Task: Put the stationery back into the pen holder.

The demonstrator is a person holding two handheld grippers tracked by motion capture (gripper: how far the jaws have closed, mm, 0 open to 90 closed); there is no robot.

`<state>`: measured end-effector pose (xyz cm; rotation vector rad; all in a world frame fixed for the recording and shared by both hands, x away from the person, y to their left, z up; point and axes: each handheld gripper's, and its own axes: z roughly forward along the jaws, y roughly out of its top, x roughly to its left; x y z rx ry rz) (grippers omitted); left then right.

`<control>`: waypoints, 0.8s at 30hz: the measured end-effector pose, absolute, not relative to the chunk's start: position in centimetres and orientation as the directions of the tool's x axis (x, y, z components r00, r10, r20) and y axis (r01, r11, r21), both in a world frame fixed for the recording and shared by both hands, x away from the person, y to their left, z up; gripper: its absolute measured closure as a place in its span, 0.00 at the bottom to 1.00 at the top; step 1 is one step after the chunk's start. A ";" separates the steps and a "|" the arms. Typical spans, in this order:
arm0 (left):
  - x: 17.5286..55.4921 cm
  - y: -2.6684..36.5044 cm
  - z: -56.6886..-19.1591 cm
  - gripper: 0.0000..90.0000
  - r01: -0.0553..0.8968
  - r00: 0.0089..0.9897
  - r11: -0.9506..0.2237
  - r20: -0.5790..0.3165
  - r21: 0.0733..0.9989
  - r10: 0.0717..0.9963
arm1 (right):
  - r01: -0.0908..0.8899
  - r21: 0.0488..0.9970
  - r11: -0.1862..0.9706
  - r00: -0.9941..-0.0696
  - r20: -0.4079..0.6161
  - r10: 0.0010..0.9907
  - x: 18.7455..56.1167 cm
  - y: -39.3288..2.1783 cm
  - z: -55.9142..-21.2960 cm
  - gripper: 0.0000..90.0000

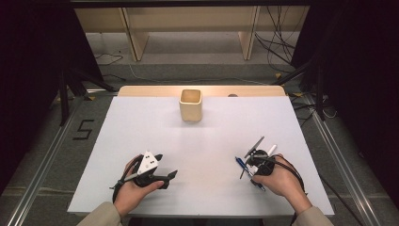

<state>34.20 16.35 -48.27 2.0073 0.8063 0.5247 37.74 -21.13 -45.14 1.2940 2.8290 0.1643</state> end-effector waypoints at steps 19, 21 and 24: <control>34.2 16.3 -48.3 0.22 0.339 0.701 -0.400 0.055 0.851 0.711 | 0.752 0.105 0.650 -0.654 0.004 0.756 37.7 -21.1 -45.1 0.89; 34.2 16.3 -48.3 0.22 0.339 0.701 -0.401 0.056 0.851 0.711 | 0.754 0.106 0.648 -0.652 0.005 0.758 37.7 -21.1 -45.1 0.89; 34.2 16.3 -48.3 0.22 0.338 0.703 -0.404 0.057 0.850 0.709 | 0.755 0.108 0.647 -0.651 0.006 0.759 37.7 -21.1 -45.1 0.89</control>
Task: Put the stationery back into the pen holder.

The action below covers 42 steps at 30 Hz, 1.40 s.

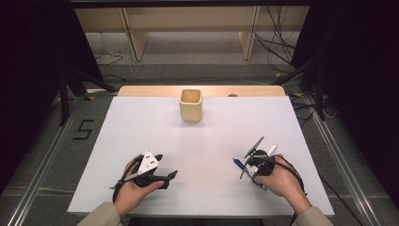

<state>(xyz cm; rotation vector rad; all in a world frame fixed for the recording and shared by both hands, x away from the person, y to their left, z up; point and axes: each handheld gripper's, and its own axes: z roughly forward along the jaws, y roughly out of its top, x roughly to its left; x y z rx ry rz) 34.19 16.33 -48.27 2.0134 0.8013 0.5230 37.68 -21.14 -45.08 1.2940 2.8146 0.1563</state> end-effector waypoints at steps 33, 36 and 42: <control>32.3 9.9 -47.0 0.41 0.140 0.924 -0.507 0.072 0.850 0.376 | 0.056 0.206 0.977 -0.994 -0.081 0.074 35.0 -17.0 -43.6 0.89; 32.2 8.2 -46.8 0.44 0.082 0.947 -0.561 0.110 0.824 0.300 | 0.031 0.199 0.980 -0.996 -0.073 0.046 34.9 -16.0 -43.6 0.89; 32.3 6.0 -47.3 0.51 0.006 0.967 -0.635 0.157 0.772 0.201 | -0.003 0.207 0.978 -0.997 -0.073 0.013 34.8 -14.4 -43.4 0.89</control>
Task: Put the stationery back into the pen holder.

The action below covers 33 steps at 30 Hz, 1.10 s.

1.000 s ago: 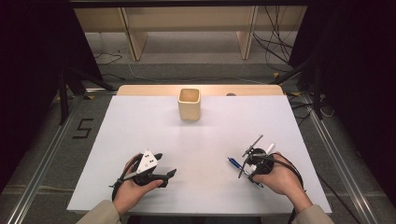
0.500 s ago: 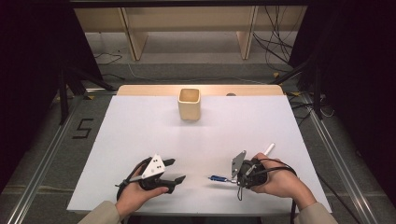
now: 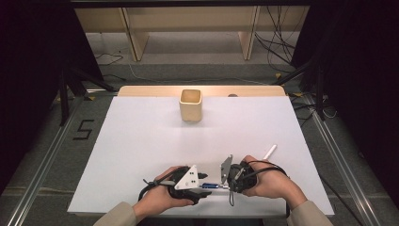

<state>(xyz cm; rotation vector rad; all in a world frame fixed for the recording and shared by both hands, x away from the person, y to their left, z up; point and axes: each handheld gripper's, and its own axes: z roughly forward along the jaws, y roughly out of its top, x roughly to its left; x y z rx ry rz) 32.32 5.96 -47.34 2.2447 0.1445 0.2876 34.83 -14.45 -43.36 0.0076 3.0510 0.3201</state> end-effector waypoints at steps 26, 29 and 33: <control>33.0 5.5 -47.9 0.84 0.005 0.971 -0.706 0.167 0.708 0.174 | 0.046 0.336 0.941 -0.990 -0.112 0.088 35.2 -13.9 -42.1 0.65; 33.5 6.4 -47.7 0.84 0.050 0.957 -0.687 0.163 0.724 0.242 | 0.132 0.422 0.897 -0.971 -0.125 0.202 36.0 -14.6 -41.4 0.53; 34.5 8.1 -47.8 0.84 0.151 0.914 -0.616 0.129 0.773 0.386 | 0.255 0.549 0.796 -0.924 -0.104 0.367 36.9 -15.8 -40.8 0.45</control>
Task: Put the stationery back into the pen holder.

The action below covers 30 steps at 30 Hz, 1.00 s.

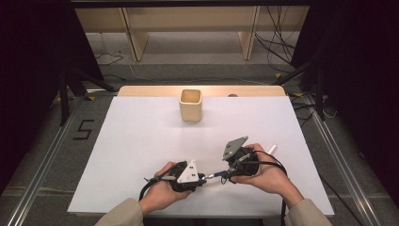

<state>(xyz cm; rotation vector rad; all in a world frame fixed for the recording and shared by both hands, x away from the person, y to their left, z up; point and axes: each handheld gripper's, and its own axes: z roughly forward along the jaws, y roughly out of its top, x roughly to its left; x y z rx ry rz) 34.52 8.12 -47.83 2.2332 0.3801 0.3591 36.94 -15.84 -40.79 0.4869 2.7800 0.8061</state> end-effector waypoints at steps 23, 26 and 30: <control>35.4 12.0 -47.2 0.84 0.269 0.719 -0.254 -0.019 0.929 0.694 | 0.561 0.775 0.292 -0.640 0.182 0.747 38.2 -16.9 -44.8 0.32; 35.3 11.9 -47.2 0.84 0.267 0.724 -0.258 -0.016 0.929 0.690 | 0.570 0.774 0.277 -0.638 0.204 0.743 38.2 -16.6 -45.0 0.31; 35.3 11.7 -47.2 0.84 0.263 0.728 -0.260 -0.014 0.929 0.686 | 0.578 0.776 0.253 -0.632 0.229 0.741 38.2 -16.4 -45.1 0.31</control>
